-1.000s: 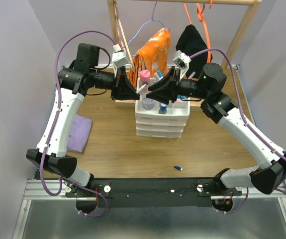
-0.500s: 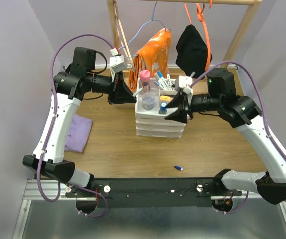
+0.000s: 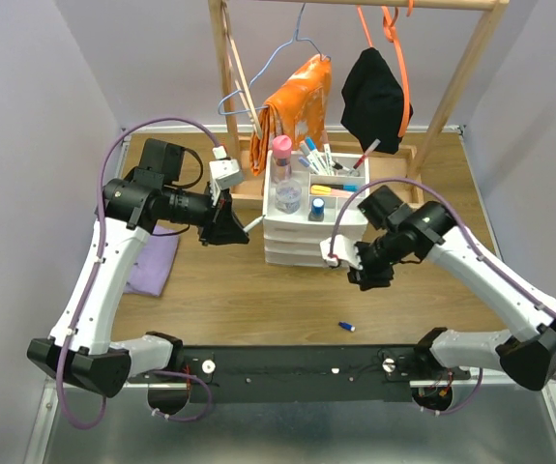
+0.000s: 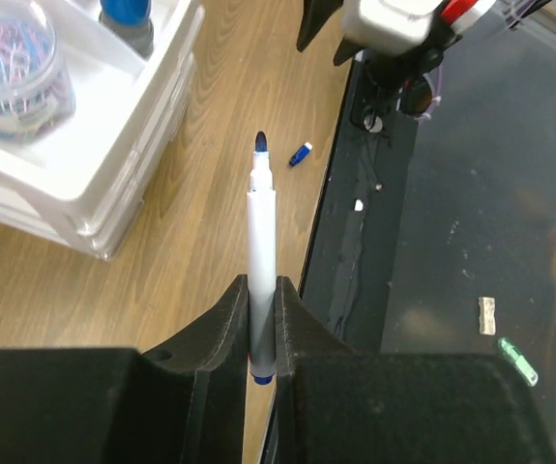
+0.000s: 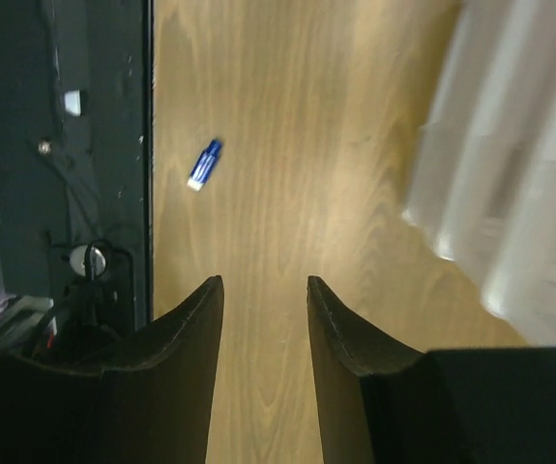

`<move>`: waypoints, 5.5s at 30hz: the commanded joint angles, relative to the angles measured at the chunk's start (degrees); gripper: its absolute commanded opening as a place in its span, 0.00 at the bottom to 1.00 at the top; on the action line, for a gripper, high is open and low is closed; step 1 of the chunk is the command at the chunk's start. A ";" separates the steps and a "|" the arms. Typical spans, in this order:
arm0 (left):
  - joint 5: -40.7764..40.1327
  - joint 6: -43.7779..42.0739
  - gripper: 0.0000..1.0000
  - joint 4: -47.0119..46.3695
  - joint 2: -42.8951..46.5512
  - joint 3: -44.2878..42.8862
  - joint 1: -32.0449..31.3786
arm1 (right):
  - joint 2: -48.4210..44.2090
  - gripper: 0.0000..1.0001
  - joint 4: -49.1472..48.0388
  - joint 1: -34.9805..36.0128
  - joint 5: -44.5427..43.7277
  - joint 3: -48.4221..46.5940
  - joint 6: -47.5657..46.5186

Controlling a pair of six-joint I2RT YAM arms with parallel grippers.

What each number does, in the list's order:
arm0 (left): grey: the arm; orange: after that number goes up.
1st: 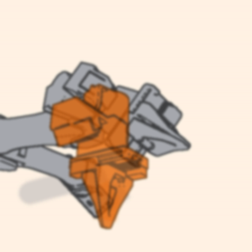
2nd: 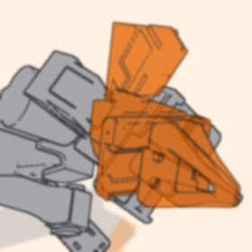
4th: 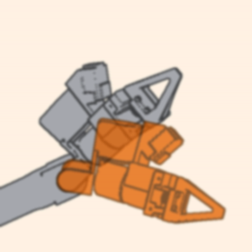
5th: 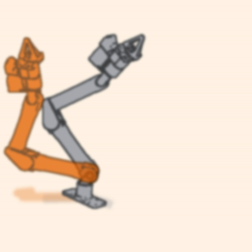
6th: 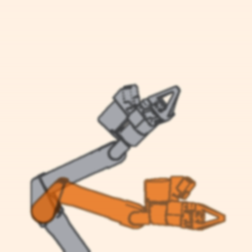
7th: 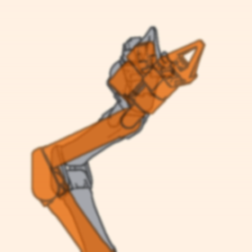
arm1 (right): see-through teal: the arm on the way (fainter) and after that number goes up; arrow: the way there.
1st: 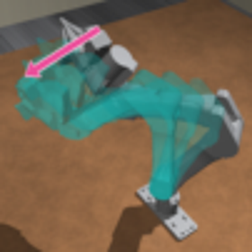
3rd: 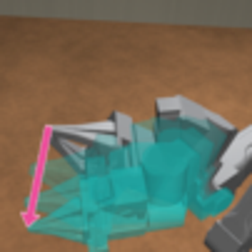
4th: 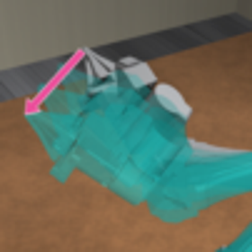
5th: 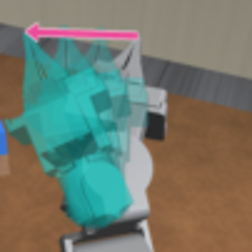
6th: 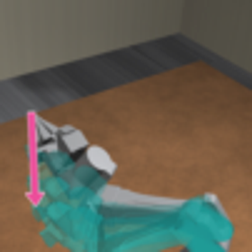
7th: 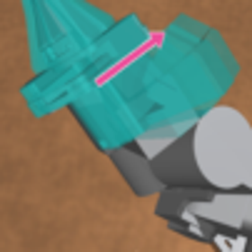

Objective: Sort the stationery into containers
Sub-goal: Pick up the pen cap at the corner of the board, then close the pen cap on the pen.

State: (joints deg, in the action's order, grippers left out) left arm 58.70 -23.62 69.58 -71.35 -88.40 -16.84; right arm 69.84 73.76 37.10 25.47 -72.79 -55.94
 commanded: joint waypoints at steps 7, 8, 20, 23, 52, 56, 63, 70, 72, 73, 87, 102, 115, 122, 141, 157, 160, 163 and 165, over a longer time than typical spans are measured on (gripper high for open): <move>-3.24 1.38 0.00 -3.66 7.27 7.10 4.09 | 10.83 0.42 -10.56 12.64 -13.17 11.36 22.78; -3.32 1.55 0.00 -4.62 7.80 7.97 4.53 | 11.88 0.43 -12.13 13.43 -12.91 11.62 25.33; -5.52 4.89 0.00 -10.60 13.25 14.04 7.08 | 13.48 0.45 -17.15 18.87 -15.02 18.12 39.42; -5.70 5.51 0.00 -11.66 13.96 15.27 8.05 | 14.09 0.45 -17.68 21.25 -14.84 19.00 39.95; 4.41 1.48 0.00 -11.05 15.63 19.32 28.09 | 24.46 0.41 -20.14 22.49 -20.46 20.76 43.64; 6.34 -0.02 0.00 -9.73 14.49 19.23 31.07 | 25.43 0.39 -20.32 22.49 -20.90 20.59 43.81; 7.92 -1.78 0.00 -8.76 13.35 19.32 33.01 | 26.75 0.34 -20.49 22.58 -21.34 20.59 44.17; 8.89 -1.78 0.00 -9.46 12.99 20.11 33.45 | 28.77 0.33 -20.58 22.66 -21.87 18.92 44.69; 8.89 -1.70 0.00 -9.55 13.08 20.46 33.63 | 29.29 0.33 -20.67 22.75 -21.70 18.57 44.78; 8.89 -1.87 0.00 -9.55 13.08 20.55 33.63 | 29.47 0.34 -20.67 22.75 -21.69 18.65 44.69; 9.59 -6.07 0.00 -6.14 12.99 20.21 34.16 | 27.81 0.01 -19.71 23.72 -20.72 13.74 41.97; 11.80 -14.63 0.00 17.78 8.34 2.90 23.13 | 5.23 0.01 -5.89 23.72 -36.61 -4.46 27.49; 11.07 10.69 0.00 4.42 0.52 -3.00 -3.63 | -9.97 0.01 -17.66 23.72 -51.49 -13.97 -7.19; 18.65 32.93 0.00 -14.73 -5.19 -0.45 -6.01 | -29.31 0.01 -48.33 23.72 -45.19 14.85 -44.41; 17.68 38.03 0.00 -21.42 -6.96 1.12 -9.88 | -15.44 0.00 -84.29 23.72 -44.37 21.82 -45.13; 17.33 38.21 0.00 -22.56 -8.80 0.68 -9.79 | -11.58 0.00 -84.48 23.72 -41.03 19.10 -44.60; 17.07 38.12 0.00 -22.47 -8.72 0.77 -9.79 | -11.40 0.00 -84.57 23.72 -40.68 18.57 -44.60; 16.72 38.47 0.00 -22.91 -8.63 0.42 -9.35 | -11.57 0.01 -84.65 23.81 -40.15 18.65 -44.60; 16.54 38.73 0.00 -23.09 -8.71 0.51 -8.91 | -11.92 0.00 -84.74 23.89 -39.54 18.74 -44.69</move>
State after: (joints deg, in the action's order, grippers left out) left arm 75.29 14.26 47.62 -79.83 -87.20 -26.44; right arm 58.39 -8.14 60.49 -16.16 -52.34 -101.23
